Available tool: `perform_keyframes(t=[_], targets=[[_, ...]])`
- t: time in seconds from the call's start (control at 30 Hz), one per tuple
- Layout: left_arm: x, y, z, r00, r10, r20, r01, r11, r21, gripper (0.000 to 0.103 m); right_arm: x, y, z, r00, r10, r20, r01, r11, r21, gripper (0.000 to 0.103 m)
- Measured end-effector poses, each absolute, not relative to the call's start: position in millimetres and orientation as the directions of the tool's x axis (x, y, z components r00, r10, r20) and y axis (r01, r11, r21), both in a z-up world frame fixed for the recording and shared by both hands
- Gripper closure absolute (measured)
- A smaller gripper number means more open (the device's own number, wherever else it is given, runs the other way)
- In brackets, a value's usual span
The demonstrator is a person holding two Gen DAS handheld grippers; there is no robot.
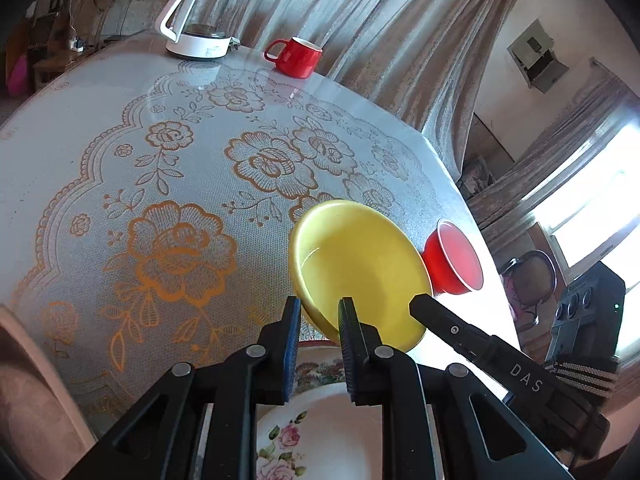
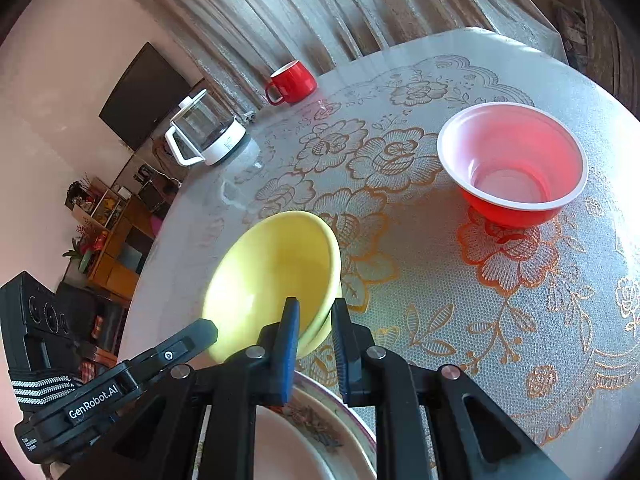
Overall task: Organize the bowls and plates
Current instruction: 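Grasp the rim of the yellow bowl with both grippers, then lift the yellow bowl and lower it into the steel basin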
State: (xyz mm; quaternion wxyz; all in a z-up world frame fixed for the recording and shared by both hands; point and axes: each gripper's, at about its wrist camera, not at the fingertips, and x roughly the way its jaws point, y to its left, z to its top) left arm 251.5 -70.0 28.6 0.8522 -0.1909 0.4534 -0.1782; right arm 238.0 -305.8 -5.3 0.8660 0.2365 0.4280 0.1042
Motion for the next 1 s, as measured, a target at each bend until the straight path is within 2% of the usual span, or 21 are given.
perform_keyframes(t=[0.47, 1.0], targets=[[169, 3, 65, 0.660, -0.449, -0.602, 0.118, 0.854, -0.507, 0.084, 195, -239, 39, 0.628, 0.468, -0.622, -0.151, 0.857, 0.493, 0.088], [88, 99, 42, 0.717, -0.329, -0.615, -0.049, 0.856, -0.515, 0.084, 146, -128, 31, 0.501, 0.601, -0.623, -0.351, 0.799, 0.489, 0.088]])
